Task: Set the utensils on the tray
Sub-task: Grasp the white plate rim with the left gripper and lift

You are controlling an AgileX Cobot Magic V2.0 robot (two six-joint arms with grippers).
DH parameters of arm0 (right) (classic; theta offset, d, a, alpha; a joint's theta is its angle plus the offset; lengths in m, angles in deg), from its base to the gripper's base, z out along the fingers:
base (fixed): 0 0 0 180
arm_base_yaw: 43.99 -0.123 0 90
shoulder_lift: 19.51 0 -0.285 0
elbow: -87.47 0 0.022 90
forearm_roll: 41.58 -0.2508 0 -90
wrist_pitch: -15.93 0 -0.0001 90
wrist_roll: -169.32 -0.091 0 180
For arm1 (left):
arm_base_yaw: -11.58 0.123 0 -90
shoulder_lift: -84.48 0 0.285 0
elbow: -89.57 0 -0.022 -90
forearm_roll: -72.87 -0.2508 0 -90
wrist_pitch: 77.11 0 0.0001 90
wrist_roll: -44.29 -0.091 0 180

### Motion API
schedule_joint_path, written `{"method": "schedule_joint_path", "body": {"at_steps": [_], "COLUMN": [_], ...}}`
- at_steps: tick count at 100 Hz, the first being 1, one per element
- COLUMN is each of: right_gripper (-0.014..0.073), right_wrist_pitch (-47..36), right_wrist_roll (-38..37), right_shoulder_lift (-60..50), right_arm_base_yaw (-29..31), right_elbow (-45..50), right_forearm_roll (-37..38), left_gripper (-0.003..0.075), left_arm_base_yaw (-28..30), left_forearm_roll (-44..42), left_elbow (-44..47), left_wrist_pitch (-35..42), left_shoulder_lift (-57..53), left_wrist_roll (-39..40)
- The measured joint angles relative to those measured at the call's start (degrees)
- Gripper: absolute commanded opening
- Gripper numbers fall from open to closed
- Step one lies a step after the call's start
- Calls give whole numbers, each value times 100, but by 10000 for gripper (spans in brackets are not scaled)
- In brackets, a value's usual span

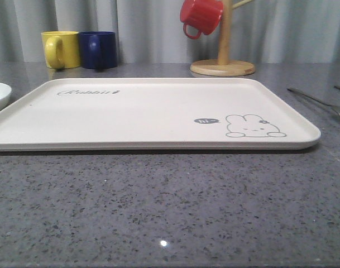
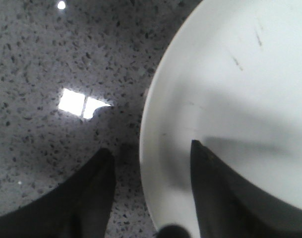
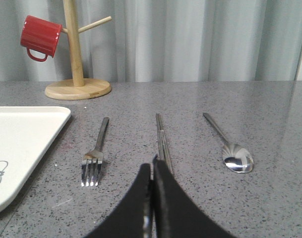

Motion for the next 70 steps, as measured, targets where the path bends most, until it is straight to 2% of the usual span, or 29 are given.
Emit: {"method": "schedule_joint_path", "body": {"at_steps": [11, 21, 51, 70], "right_gripper": [-74, -74, -74, -74], "right_wrist_pitch": [0, 0, 0, 0], "right_wrist_roll": [0, 0, 0, 0], "right_shoulder_lift": [0, 0, 0, 0], "right_arm_base_yaw": [0, 0, 0, 0], "right_elbow": [0, 0, 0, 0], "right_forearm_roll": [0, 0, 0, 0], "left_gripper": [146, -18, -19, -19], "left_arm_base_yaw": [12, 12, 21, 21], "left_forearm_roll": [18, 18, 62, 109], "left_elbow": [-3, -40, -403, -858], "left_wrist_pitch": [86, 107, -47, -71], "left_shoulder_lift": [56, 56, 27, -532], "left_wrist_roll": [11, 11, 11, -75]}}
